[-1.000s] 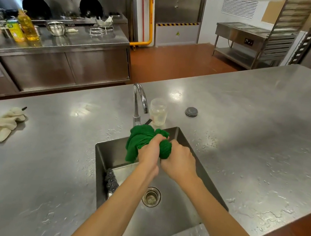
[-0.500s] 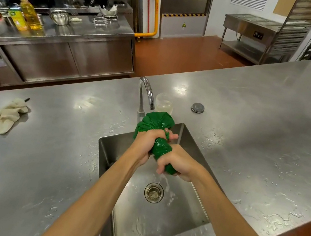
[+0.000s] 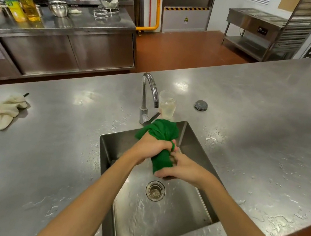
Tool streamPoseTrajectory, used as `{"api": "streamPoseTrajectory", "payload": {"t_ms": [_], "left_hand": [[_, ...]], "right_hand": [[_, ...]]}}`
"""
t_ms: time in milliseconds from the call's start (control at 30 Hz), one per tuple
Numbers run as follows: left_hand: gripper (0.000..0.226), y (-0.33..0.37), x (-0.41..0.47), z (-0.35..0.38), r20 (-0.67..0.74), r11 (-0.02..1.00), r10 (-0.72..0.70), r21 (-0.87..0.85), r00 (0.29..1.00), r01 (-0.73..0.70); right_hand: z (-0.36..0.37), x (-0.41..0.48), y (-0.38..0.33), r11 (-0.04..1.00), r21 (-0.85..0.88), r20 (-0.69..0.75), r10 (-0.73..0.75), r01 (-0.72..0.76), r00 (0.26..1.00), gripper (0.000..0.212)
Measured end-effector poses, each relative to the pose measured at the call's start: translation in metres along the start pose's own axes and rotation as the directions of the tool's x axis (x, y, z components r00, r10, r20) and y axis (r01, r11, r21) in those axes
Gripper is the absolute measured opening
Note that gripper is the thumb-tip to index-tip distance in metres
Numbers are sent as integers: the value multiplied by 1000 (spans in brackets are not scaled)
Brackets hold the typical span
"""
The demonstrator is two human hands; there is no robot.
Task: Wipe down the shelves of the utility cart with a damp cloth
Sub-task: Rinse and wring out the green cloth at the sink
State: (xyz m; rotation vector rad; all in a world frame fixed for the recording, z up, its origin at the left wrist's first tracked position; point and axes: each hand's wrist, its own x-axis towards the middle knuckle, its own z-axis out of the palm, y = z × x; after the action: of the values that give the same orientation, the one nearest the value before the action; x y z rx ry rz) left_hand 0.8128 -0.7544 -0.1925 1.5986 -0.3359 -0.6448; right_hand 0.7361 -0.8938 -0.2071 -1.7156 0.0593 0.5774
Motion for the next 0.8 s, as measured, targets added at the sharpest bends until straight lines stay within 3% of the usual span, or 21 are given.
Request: {"api": "streamPoseTrajectory", "payload": {"t_ms": [67,133,233,333,400,500,600,700,733,800], "left_hand": [[13,1,0,-3,21,959,11,282,1000,-17],[17,2,-2,-3,60,832,6,554,998,-38],[30,6,-6,5,64,658,-57,753,996,-11],[56,9,-10,11,110,572,-194,820,975,21],[70,13,-14,11,151,513,-243,859,958,-5],[63,13,-23,8,120,486,-215,874,969,-1],[58,3,-33,15,-40,463,-52,885,998,60],[52,-11,-45,25,-268,486,86,852,960,194],[58,-18,-48,25,-341,500,110,831,934,245],[95,-31,-55,19,-457,567,156,768,876,299]], "right_hand": [[-12,-5,5,999,17,-25,51,-50,998,58],[-20,-7,3,998,55,-170,8,1,985,64],[-14,-4,-5,979,195,-267,-8,62,964,67],[5,0,-7,990,115,-346,-35,79,938,80],[14,4,-5,990,94,-455,-50,104,889,64],[15,8,-2,996,-1,-619,-72,91,782,35],[19,10,-7,990,-127,-699,-138,68,701,46],[30,11,-17,982,-179,-724,-177,65,667,48],[32,12,-20,982,-178,-731,-178,68,658,49],[34,13,-22,987,-149,-740,-155,65,655,52]]}}
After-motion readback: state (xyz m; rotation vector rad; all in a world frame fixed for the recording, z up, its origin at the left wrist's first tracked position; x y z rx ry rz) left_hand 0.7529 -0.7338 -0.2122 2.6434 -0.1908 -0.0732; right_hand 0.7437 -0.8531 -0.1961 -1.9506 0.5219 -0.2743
